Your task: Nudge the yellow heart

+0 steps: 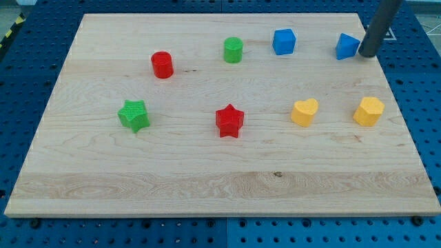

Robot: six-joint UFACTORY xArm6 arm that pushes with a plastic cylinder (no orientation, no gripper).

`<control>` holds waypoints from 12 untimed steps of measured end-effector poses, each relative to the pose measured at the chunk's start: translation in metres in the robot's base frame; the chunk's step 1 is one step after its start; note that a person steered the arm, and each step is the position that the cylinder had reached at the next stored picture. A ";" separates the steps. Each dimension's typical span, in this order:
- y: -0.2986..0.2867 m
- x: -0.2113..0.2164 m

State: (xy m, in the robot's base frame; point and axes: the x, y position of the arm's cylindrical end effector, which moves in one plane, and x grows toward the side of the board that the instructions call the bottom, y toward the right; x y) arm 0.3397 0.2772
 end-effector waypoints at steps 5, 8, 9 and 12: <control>-0.109 0.016; -0.168 0.053; -0.179 0.073; -0.156 0.100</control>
